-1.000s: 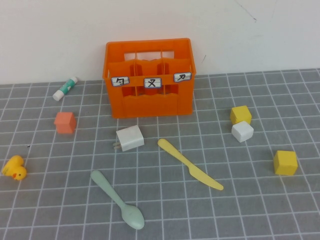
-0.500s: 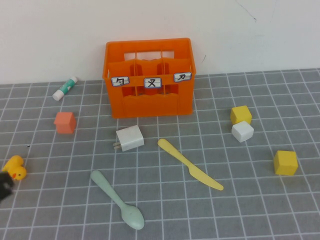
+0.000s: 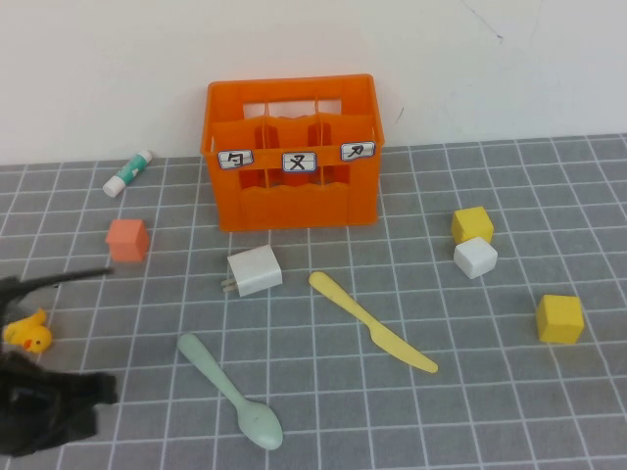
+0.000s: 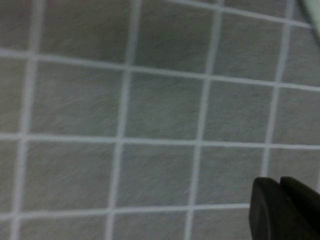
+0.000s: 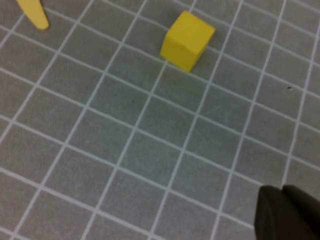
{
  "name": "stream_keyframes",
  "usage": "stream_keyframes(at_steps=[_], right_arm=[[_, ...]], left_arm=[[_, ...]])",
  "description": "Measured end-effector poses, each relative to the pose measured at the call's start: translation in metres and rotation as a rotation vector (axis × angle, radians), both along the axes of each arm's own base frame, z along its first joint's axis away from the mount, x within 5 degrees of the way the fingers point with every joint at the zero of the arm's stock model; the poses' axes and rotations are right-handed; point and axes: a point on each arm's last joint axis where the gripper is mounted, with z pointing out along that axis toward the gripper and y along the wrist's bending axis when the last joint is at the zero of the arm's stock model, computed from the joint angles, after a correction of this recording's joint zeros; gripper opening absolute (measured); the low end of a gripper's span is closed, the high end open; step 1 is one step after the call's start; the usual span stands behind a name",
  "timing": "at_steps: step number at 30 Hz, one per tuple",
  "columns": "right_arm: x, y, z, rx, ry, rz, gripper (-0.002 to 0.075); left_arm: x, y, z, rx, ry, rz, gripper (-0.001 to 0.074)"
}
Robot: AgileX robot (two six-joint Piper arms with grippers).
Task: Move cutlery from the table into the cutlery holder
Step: Pick up the spoon
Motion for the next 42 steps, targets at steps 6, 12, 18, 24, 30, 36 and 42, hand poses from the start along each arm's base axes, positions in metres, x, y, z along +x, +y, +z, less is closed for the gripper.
stream_keyframes(at_steps=[6,12,18,24,30,36,42], right_arm=[[-0.003,0.002,-0.034,0.054,0.051,-0.022,-0.0003],[-0.002,0.005,-0.035,0.076,0.02,0.001,-0.0003],[-0.002,0.006,-0.035,0.091,0.016,0.007,-0.0003],[-0.002,0.007,-0.035,0.107,0.016,0.005,-0.0003],[-0.002,0.007,-0.035,0.107,0.016,0.005,-0.0003],[-0.002,0.008,-0.034,0.108,0.016,0.006,-0.0003],[-0.002,0.008,-0.034,0.114,0.016,0.005,-0.0003]], left_arm=[[0.018,-0.026,0.012,-0.068,-0.039,-0.166,-0.0001],[0.025,-0.072,0.036,-0.065,-0.084,-0.272,-0.0001],[0.037,-0.104,0.041,0.015,-0.064,-0.325,-0.0001],[0.048,-0.115,0.031,0.036,-0.069,-0.366,-0.0001],[0.059,-0.119,0.01,0.068,-0.023,-0.362,-0.0001],[0.073,-0.12,-0.015,0.051,0.074,-0.106,0.0],[0.084,-0.11,-0.03,0.142,0.086,0.127,0.0095]])
